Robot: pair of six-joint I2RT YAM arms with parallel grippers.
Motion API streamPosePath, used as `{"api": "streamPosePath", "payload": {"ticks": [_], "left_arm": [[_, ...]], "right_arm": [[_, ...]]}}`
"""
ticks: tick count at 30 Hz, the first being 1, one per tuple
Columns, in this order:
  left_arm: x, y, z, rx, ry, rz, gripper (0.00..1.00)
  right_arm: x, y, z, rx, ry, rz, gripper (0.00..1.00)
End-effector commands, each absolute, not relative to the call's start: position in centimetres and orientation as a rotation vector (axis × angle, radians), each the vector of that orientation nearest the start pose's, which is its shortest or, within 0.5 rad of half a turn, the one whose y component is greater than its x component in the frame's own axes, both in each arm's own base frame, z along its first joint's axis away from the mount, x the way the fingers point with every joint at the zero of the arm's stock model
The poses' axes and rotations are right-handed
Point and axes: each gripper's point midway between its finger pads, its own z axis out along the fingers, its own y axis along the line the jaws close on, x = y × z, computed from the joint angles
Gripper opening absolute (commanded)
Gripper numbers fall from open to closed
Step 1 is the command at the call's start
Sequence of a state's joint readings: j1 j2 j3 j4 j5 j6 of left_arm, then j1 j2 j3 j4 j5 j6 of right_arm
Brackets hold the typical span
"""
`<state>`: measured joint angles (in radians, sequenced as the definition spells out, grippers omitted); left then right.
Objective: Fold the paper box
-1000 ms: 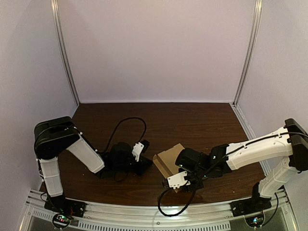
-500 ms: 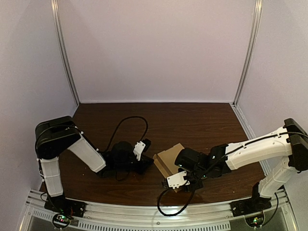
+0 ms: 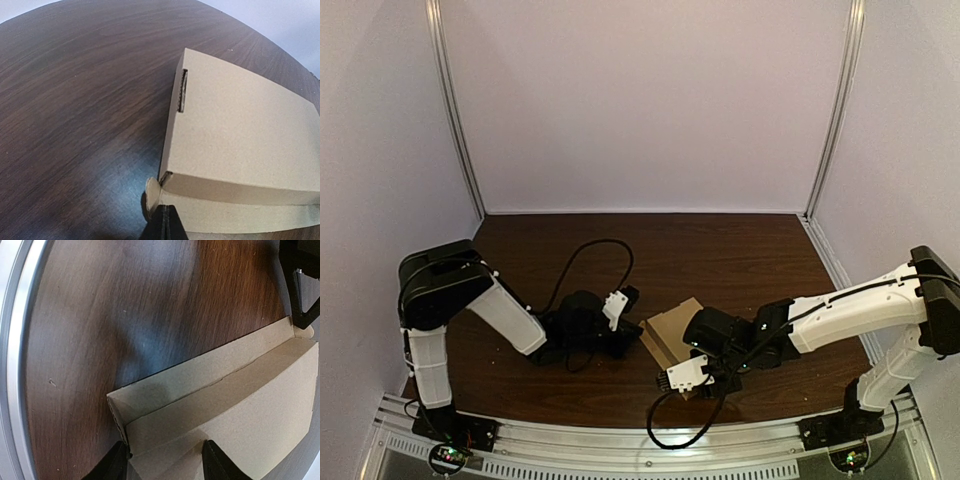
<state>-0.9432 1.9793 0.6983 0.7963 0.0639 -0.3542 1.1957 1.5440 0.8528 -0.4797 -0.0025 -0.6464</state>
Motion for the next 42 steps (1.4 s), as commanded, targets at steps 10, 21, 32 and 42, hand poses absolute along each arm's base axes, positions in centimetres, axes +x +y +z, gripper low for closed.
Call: {"api": "streamPosePath", "payload": {"ticks": [10, 21, 32, 42], "left_arm": [[27.1, -38.8, 2.6, 0.686, 2.009, -0.846, 0.0], [26.1, -39.1, 2.4, 0.761, 1.998, -0.769, 0.0], [28.2, -36.4, 2.7, 0.611, 2.07, -0.657, 0.3], [29.0, -38.1, 2.8, 0.709, 2.07, -0.708, 0.24]], "right_arm": [[12.0, 30.5, 3.1, -2.215, 1.716, 0.135, 0.51], [12.1, 30.5, 2.9, -2.211, 1.754, 0.171, 0.51], [12.0, 30.1, 3.0, -2.215, 1.759, 0.179, 0.51], [12.0, 30.2, 3.0, -2.214, 1.761, 0.181, 0.51]]}}
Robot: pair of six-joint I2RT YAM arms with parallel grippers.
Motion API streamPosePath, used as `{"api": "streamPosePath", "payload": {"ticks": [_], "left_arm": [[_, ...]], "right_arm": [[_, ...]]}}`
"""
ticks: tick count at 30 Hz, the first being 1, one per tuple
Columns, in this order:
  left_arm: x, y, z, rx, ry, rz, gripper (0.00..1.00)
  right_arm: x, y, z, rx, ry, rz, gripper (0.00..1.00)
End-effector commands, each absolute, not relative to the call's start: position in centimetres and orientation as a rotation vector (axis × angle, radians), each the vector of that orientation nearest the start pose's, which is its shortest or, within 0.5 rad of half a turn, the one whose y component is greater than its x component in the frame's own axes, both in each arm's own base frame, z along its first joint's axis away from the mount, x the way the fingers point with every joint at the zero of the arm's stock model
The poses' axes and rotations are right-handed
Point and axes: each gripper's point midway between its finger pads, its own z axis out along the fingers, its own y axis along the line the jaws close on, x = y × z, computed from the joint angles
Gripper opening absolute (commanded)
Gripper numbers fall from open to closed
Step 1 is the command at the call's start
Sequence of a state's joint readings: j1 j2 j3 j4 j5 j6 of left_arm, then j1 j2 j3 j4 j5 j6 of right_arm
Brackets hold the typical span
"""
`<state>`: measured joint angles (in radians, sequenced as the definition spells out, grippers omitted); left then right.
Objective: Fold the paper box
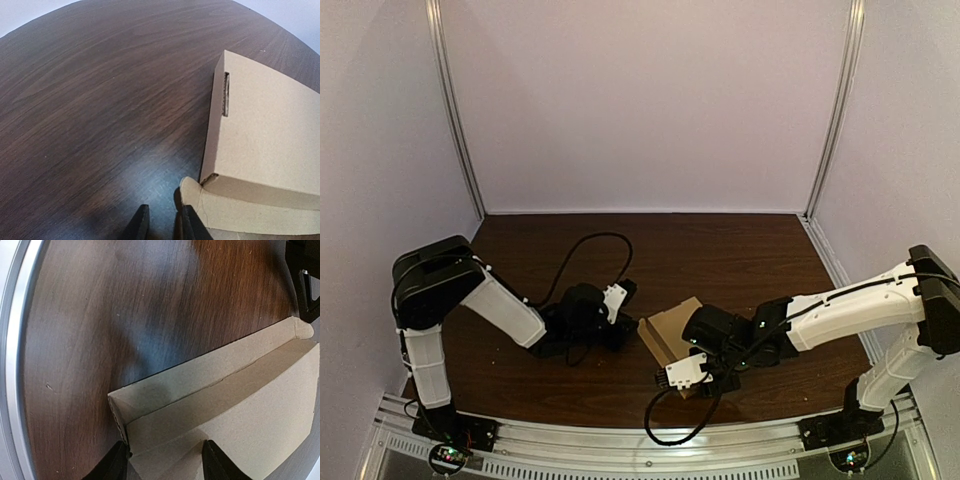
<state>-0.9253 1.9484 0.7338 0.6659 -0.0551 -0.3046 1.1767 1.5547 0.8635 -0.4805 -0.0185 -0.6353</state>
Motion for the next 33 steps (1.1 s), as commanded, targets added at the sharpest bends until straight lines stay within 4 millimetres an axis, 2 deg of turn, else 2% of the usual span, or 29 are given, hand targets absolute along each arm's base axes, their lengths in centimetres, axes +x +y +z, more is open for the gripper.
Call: {"api": "streamPosePath", "payload": {"ticks": [1, 9, 12, 23, 33], "left_arm": [[28.5, -38.7, 2.8, 0.742, 2.063, -0.744, 0.22], [27.3, -39.9, 2.3, 0.82, 2.075, -0.829, 0.16], [27.4, -39.9, 2.2, 0.82, 2.08, -0.82, 0.15], [28.3, -39.6, 2.1, 0.804, 2.069, -0.764, 0.0], [28.0, -40.2, 3.1, 0.866, 2.028, -0.764, 0.0]], "right_arm": [[12.1, 30.1, 3.0, -2.214, 1.761, 0.182, 0.51], [12.2, 30.1, 3.0, -2.211, 1.762, 0.182, 0.51], [12.2, 30.1, 3.0, -2.21, 1.764, 0.182, 0.51], [12.2, 30.1, 2.9, -2.21, 1.771, 0.184, 0.5], [12.1, 30.1, 2.7, -2.217, 1.779, 0.189, 0.5]]}}
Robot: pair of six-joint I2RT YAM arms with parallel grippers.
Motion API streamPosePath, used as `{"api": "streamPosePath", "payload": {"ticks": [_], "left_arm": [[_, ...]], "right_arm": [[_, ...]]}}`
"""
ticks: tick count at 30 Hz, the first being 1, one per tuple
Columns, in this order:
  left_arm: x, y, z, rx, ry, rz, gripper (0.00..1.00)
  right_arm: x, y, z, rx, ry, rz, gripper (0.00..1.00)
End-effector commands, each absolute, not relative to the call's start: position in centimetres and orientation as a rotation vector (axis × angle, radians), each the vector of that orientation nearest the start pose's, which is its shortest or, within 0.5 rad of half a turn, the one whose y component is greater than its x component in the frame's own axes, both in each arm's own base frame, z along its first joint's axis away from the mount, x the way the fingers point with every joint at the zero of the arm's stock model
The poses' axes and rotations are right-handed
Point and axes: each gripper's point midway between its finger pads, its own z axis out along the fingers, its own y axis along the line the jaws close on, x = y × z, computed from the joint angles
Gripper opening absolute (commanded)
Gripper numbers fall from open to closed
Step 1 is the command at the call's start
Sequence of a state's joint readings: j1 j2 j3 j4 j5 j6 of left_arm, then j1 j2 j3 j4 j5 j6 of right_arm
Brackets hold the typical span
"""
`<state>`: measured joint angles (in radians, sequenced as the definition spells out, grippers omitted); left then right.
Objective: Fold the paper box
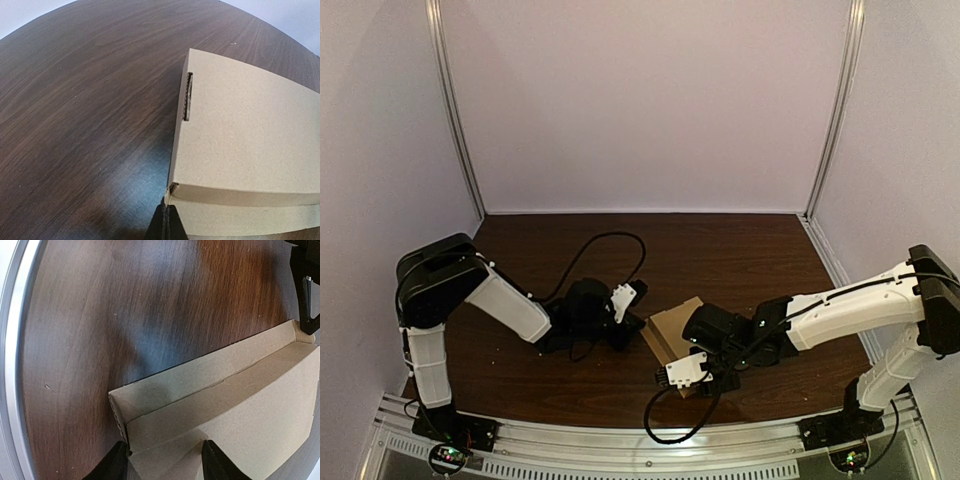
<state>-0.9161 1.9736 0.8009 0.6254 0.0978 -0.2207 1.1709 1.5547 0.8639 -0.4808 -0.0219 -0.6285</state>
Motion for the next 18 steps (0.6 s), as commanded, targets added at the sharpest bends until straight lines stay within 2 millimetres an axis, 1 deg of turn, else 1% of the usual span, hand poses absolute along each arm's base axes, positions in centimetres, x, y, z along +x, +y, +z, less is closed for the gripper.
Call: {"api": "streamPosePath", "payload": {"ticks": [1, 11, 18], "left_arm": [[28.0, -40.2, 3.1, 0.873, 2.027, -0.76, 0.0], [27.8, -40.9, 3.3, 0.957, 2.024, -0.708, 0.0], [28.2, -41.2, 3.5, 0.993, 2.049, -0.654, 0.0]], "right_arm": [[12.1, 30.2, 2.8, -2.216, 1.778, 0.191, 0.5], [12.0, 30.1, 2.5, -2.227, 1.781, 0.193, 0.5], [12.0, 30.0, 2.4, -2.23, 1.785, 0.194, 0.49]]}}
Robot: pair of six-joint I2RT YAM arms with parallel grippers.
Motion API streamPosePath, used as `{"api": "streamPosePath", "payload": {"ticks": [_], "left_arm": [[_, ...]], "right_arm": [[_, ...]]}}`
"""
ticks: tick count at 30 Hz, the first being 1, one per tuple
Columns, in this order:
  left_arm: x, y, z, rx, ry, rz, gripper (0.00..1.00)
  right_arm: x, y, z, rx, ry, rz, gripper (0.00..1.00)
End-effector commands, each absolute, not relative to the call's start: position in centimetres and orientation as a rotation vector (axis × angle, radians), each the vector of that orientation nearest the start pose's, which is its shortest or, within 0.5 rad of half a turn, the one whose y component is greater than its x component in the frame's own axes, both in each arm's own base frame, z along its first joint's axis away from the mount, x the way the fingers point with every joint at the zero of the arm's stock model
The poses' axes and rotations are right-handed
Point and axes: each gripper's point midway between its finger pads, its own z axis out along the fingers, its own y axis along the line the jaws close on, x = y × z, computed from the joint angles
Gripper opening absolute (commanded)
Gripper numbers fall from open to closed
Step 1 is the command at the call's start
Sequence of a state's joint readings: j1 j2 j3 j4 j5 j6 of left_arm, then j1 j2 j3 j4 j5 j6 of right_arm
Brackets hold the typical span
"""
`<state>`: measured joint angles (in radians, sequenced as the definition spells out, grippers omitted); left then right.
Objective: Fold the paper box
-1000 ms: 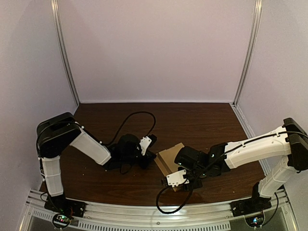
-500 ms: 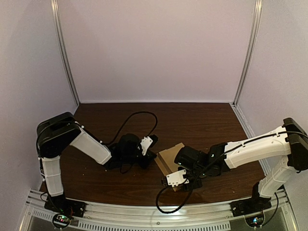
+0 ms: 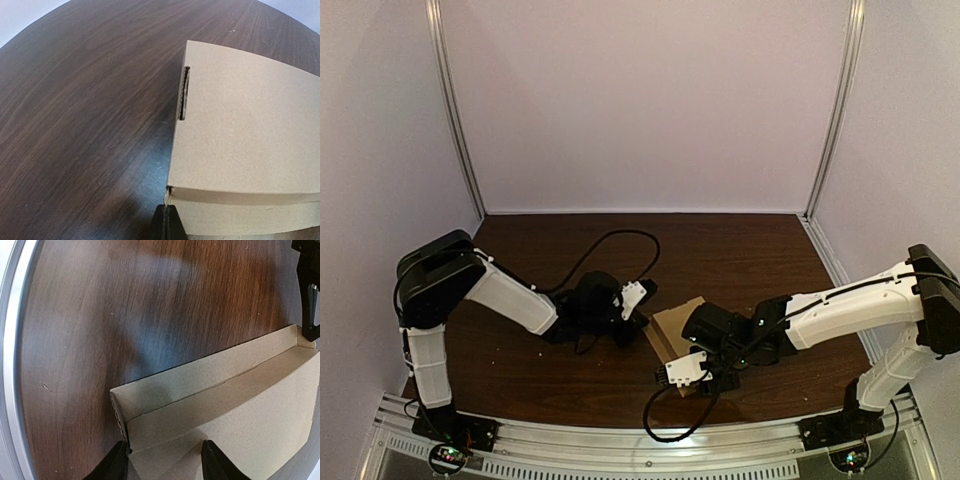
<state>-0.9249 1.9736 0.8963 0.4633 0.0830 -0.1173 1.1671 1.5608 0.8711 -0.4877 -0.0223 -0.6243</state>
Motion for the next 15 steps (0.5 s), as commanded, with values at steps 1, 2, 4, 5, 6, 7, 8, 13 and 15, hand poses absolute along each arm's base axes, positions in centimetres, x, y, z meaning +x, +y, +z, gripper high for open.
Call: {"api": "streamPosePath", "payload": {"ticks": [1, 2, 4, 5, 6, 7, 8, 13, 15], "left_arm": [[28.25, -41.26, 3.49, 0.999, 2.057, -0.645, 0.0], [28.3, -41.26, 3.51, 1.004, 2.063, -0.637, 0.0], [28.42, -41.29, 3.53, 1.014, 2.076, -0.626, 0.0], [28.42, -41.35, 3.54, 1.019, 2.083, -0.622, 0.0], [28.44, -41.38, 3.52, 1.028, 2.093, -0.615, 0.0], [28.38, -41.4, 3.48, 1.039, 2.101, -0.612, 0.0], [28.38, -41.46, 3.56, 1.044, 2.106, -0.611, 0.0], [28.32, -41.48, 3.64, 1.064, 2.128, -0.597, 0.0], [28.38, -41.38, 3.56, 1.064, 2.135, -0.589, 0.0]], "right_arm": [[11.97, 30.06, 2.47, -2.23, 1.784, 0.195, 0.49], [11.95, 30.11, 2.51, -2.229, 1.785, 0.197, 0.49], [11.93, 30.1, 2.48, -2.23, 1.788, 0.2, 0.49], [11.94, 30.09, 2.44, -2.229, 1.792, 0.199, 0.49], [11.86, 30.11, 2.43, -2.231, 1.794, 0.204, 0.48], [11.86, 30.11, 2.38, -2.231, 1.799, 0.207, 0.48], [11.83, 30.13, 2.38, -2.233, 1.801, 0.211, 0.48], [11.71, 30.13, 2.39, -2.235, 1.82, 0.216, 0.51], [11.39, 30.28, 2.75, -2.24, 1.826, 0.244, 0.54]]}}
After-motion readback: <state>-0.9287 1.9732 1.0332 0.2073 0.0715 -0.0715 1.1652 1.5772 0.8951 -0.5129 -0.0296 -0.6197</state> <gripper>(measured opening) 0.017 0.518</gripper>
